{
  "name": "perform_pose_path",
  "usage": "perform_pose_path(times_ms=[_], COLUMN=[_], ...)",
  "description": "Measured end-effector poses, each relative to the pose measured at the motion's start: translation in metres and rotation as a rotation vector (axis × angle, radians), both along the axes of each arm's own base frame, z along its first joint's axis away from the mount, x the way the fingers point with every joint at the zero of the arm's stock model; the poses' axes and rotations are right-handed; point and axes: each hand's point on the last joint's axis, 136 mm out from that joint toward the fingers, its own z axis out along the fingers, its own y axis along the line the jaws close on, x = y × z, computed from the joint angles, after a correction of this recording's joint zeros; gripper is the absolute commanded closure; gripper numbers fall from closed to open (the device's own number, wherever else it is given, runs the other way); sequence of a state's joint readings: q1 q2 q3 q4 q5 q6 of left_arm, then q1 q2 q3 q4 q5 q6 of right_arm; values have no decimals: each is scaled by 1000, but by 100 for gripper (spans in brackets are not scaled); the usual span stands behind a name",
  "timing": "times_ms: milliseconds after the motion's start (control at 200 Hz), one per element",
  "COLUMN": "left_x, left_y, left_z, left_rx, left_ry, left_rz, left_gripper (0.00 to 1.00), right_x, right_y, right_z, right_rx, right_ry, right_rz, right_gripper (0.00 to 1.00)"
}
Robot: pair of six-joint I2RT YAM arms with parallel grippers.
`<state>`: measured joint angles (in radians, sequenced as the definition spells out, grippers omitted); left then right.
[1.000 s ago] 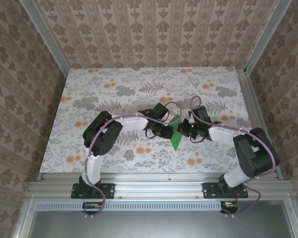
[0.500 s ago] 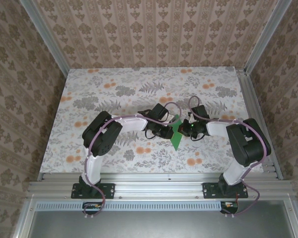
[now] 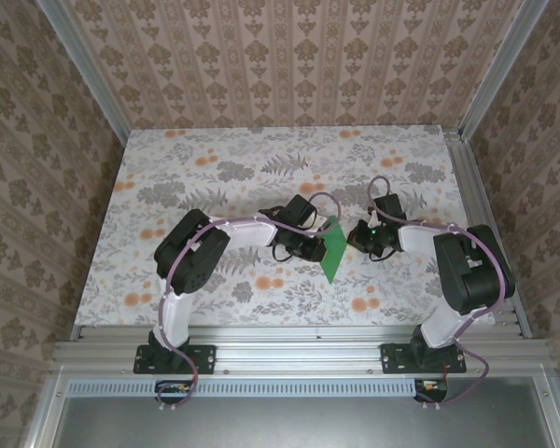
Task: Fold a paper plane with a square sheet of paper (pick it up from the middle)
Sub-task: Fourth fold the wing at the center of the table.
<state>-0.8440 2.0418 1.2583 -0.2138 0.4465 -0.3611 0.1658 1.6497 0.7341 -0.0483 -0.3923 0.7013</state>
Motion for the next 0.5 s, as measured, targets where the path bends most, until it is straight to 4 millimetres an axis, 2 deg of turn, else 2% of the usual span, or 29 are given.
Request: perform_pose_path(times_ms=[165, 295, 500], left_x=[0, 0, 1], left_y=[0, 0, 0], left_z=[0, 1, 2], left_rx=[1, 3, 7], left_ry=[1, 2, 5], left_rz=[0, 0, 1], left_gripper=[90, 90, 90], right_x=[0, -6, -23], right_y=[-7, -3, 2], right_z=[14, 25, 17], right_rx=[-14, 15, 53], right_ry=[-25, -49, -4], right_rz=[-10, 0, 11], right_gripper=[88, 77, 70])
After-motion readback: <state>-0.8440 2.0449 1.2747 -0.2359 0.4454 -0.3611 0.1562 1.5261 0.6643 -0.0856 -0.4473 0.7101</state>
